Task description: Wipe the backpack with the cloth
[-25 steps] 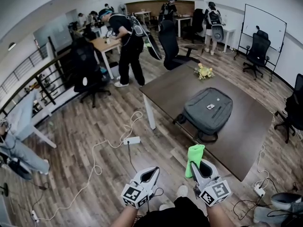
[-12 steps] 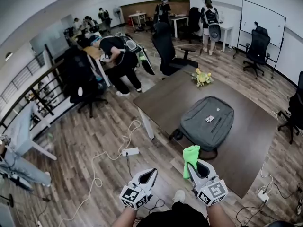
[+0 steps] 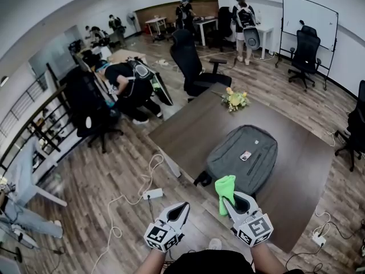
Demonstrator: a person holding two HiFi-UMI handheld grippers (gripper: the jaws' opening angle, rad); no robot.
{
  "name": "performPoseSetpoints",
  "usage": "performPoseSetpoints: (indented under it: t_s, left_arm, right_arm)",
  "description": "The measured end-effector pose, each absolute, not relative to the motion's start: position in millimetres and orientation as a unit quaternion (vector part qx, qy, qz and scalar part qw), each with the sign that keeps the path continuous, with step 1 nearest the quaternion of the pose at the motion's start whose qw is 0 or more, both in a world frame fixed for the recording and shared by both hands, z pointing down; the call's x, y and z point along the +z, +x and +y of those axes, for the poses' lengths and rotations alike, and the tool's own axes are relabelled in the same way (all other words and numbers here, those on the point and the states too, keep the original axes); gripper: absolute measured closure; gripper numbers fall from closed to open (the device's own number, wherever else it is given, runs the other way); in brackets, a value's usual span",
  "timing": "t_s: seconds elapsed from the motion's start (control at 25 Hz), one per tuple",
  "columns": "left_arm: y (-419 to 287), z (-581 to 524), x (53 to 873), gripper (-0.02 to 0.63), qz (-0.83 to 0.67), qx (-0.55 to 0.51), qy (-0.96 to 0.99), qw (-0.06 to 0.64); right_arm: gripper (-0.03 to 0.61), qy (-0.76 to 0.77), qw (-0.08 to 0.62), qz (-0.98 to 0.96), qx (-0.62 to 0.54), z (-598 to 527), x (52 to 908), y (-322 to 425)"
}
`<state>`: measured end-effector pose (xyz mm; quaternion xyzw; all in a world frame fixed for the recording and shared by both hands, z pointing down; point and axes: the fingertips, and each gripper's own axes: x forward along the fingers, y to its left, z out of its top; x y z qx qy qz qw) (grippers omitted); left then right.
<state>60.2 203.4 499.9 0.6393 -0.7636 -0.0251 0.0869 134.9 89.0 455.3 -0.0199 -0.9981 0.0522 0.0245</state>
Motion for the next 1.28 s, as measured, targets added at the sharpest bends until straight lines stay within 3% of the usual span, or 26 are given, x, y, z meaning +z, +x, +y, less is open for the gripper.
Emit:
performPoseSetpoints:
  t_s: [1.28]
  left_arm:
    - [-36,90,522,0.594,-0.742,-0.024,0.662,0.104]
  right_arm:
    - [0.485,-0.009,0.083,-0.995,0.054,0,500,62]
